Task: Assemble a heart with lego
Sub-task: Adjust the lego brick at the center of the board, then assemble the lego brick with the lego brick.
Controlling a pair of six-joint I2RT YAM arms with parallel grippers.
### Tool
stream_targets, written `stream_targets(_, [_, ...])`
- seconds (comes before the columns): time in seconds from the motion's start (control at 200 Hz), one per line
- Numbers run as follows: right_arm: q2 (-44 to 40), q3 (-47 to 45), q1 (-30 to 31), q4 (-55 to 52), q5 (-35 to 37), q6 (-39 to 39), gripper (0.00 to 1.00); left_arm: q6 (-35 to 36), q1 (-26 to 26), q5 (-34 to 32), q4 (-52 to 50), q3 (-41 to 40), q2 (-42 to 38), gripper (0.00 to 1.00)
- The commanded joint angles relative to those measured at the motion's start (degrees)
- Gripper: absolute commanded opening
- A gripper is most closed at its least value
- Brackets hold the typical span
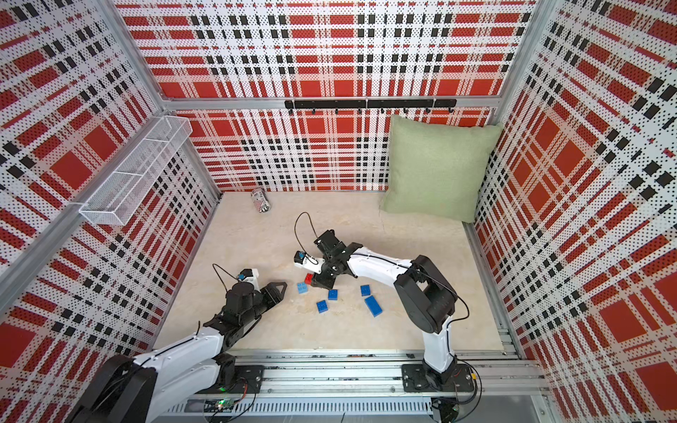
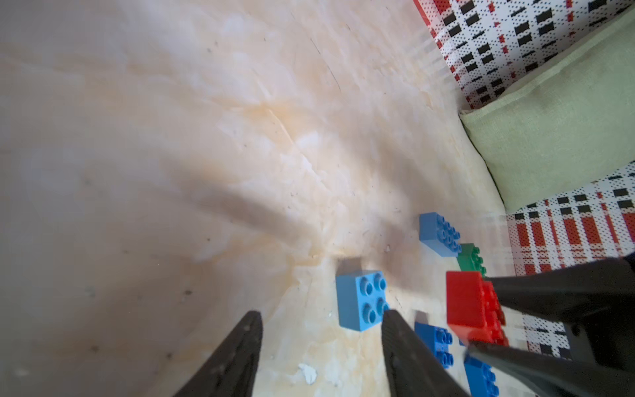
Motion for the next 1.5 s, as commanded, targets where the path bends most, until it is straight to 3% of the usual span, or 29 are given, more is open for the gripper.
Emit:
stream_targets(0.0, [-3.24,-2.47,-0.25,3.84,-0.61,2.96,0.27,-3.16,-2.83,2.05,9.3,0.4,4.16,0.6])
stream_targets(0.105, [-4.08,-4.06,-0.78,4.71,-0.43,3.81,0.27,-3.52,-5.64,1.11,12.64,2.4,9.32,0.6])
stream_targets(0.245, [-5.04,-5.54,-0.98,5.93,-0.47,4.36,0.26,-3.26,-5.73,1.16,15.05,4.7,15.28,0.61])
stream_targets(0.842, [-6.8,-7.17,-1.68,7.12,0.13,5.22,0.25,0.39,-6.31,6.0,17.62,12.5,26.11,0.62])
stream_targets(1.162, [-1.74,-1.86,1.25,4.05,3.49,5.31,0.25,1.06,1.22,6.33,16.63,5.49,16.92,0.62])
stream_targets(1.493, [8.22,7.78,6.74,0.98,8.86,10.02,0.25,4.06,5.34,5.39,7.3,3.61,6.84,0.62])
